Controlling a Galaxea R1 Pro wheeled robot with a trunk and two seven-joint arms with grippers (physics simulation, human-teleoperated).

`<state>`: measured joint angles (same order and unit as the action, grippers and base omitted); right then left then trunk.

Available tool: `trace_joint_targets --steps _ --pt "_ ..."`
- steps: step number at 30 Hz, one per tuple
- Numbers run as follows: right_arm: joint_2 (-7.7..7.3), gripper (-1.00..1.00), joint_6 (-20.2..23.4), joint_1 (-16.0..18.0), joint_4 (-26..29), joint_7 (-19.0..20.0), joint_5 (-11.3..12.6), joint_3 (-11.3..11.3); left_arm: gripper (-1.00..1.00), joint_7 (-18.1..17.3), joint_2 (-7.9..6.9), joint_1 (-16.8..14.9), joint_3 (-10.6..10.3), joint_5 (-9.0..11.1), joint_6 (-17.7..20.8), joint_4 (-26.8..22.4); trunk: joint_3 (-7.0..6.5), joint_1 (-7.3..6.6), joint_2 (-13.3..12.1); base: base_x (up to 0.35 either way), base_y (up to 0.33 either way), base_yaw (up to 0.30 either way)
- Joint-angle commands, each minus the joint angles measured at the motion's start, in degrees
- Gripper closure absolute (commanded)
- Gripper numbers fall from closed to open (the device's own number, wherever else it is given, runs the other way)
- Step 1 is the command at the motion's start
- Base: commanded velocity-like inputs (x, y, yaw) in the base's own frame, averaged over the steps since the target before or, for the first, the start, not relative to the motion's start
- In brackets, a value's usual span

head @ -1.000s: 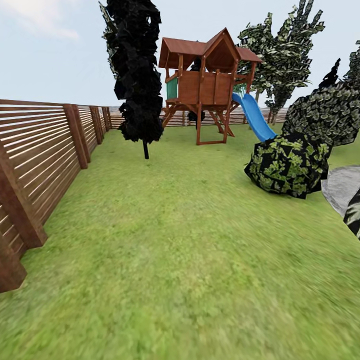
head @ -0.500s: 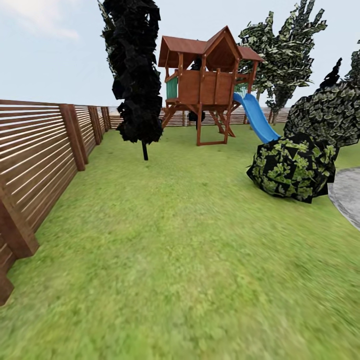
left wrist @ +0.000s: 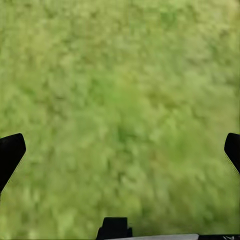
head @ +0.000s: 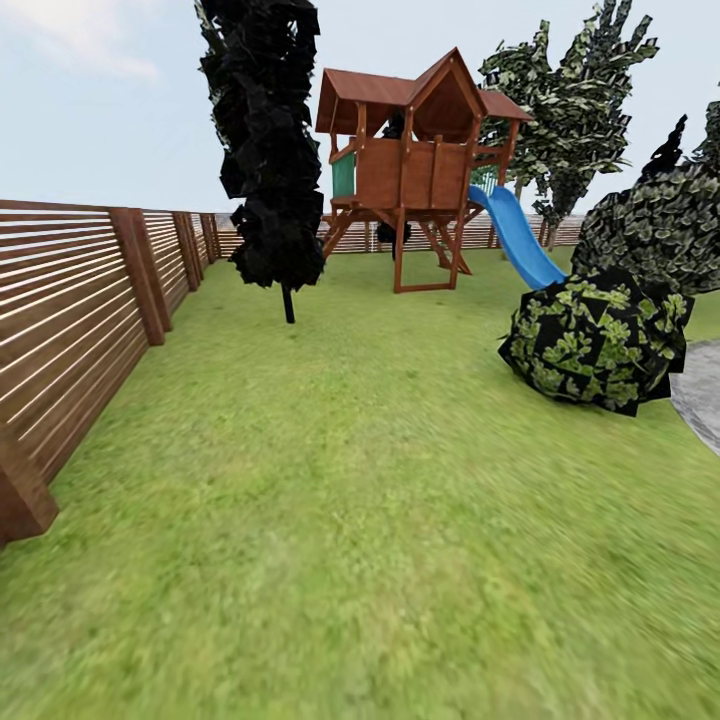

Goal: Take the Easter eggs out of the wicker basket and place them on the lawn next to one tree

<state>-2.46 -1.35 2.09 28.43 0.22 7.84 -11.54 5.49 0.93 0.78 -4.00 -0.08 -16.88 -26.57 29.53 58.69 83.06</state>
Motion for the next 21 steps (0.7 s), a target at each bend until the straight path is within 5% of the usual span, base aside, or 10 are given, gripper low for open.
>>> trace_joint_targets --steps 1,21 --pt "0.00 -1.00 -0.14 0.02 -0.02 0.03 0.60 0.03 -1.00 0.57 -0.05 0.01 -0.41 -0.01 -0.07 -0.06 0.04 0.04 0.02 0.334 0.000 0.000" --pt "0.00 -1.00 -0.14 0.02 -0.03 -0.05 0.60 0.03 -1.00 0.57 -0.05 0.01 -0.10 0.04 0.02 -0.06 0.04 0.04 0.02 0.334 0.000 0.000"
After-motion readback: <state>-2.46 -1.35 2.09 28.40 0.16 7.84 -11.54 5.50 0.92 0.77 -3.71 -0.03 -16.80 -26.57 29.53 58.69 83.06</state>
